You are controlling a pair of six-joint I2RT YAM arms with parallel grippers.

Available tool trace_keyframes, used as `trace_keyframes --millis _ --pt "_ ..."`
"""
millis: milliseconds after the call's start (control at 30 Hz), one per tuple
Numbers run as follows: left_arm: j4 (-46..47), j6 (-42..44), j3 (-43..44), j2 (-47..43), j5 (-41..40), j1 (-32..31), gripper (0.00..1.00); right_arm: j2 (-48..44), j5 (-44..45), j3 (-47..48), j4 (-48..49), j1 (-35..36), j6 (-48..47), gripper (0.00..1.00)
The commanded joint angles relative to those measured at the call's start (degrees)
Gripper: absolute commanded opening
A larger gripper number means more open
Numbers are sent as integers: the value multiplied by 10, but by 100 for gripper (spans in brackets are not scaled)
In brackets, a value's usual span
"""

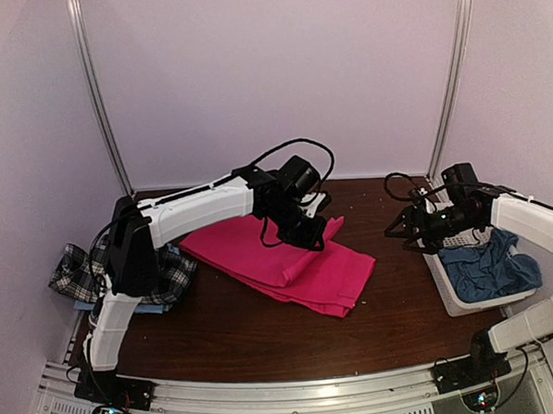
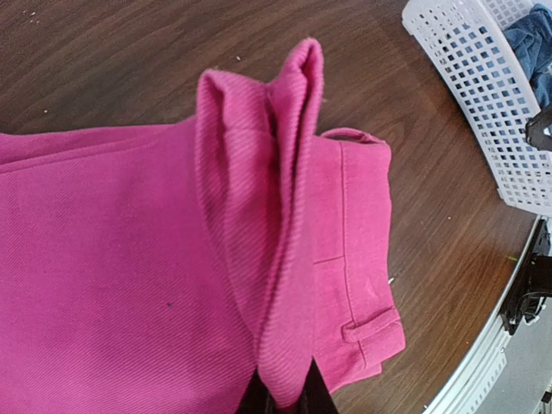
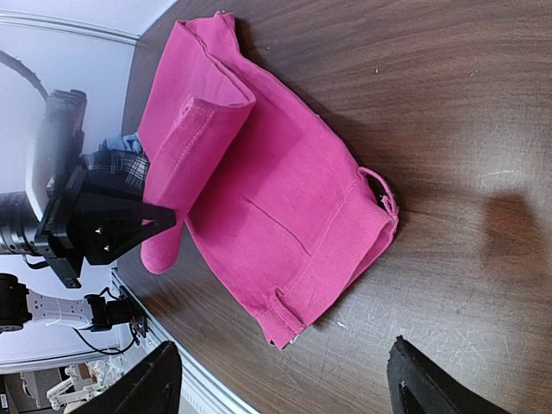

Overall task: Fold and stack the mixed laundry pile
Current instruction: Fold the 2/3-rectangle-folded trousers at the center of the board.

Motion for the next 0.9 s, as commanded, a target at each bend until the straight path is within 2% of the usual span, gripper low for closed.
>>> trace_keyframes --millis 0,200,333,567,867 --pt "17 -16 27 2 -5 -17 0 -15 -5 -33 -6 -2 -5 83" --pt "30 -18 36 19 12 -22 0 -23 -4 -52 -7 -2 -2 83" --pt "30 -16 54 22 8 -23 0 -12 -8 -64 -16 -2 -7 78" --pt "-13 11 52 5 -29 -18 0 42 -45 -78 42 0 17 64" --pt "-17 10 40 -12 -8 -3 0 98 -20 -90 124 51 97 61"
